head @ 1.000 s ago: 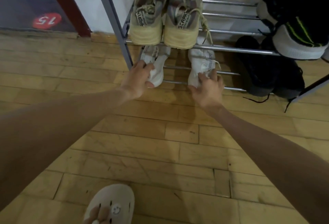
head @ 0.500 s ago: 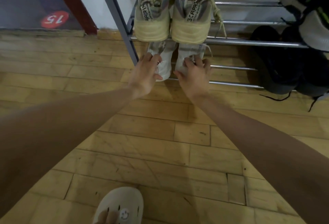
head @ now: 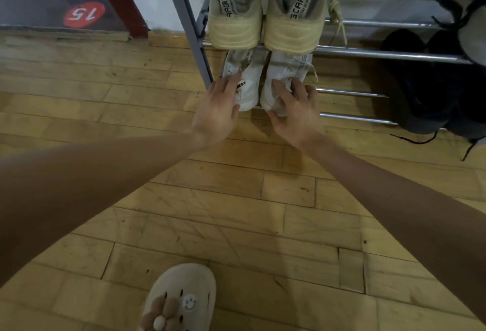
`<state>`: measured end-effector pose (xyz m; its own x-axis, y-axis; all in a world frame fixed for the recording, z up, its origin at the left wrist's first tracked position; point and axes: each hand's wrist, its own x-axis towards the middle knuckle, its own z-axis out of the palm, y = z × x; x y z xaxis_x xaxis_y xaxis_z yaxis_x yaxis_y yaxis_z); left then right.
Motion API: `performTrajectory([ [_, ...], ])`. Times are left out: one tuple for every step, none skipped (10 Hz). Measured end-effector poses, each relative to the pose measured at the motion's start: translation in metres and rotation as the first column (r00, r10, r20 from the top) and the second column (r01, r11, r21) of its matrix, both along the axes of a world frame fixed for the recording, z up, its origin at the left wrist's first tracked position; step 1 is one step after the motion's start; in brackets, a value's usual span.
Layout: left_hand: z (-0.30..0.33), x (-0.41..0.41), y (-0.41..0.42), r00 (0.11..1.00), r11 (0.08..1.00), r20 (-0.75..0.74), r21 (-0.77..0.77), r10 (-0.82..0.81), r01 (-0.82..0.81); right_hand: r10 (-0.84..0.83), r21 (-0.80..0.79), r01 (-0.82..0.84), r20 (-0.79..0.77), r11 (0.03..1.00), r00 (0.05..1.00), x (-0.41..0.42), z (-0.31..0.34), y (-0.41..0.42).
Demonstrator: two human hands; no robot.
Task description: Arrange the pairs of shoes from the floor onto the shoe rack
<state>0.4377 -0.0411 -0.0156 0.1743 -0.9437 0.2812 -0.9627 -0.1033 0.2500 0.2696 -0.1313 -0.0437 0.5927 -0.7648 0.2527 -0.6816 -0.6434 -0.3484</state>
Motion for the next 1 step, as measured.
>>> performTrajectory([
  [-0.0115, -0.0092, 0.0148, 0.994, 0.993, 0.057, -0.067, 0.097, -0.093, 0.061, 0.03, -0.062, 0.03, 0.998, 0.998, -0.0166, 0.0024, 0.0032],
])
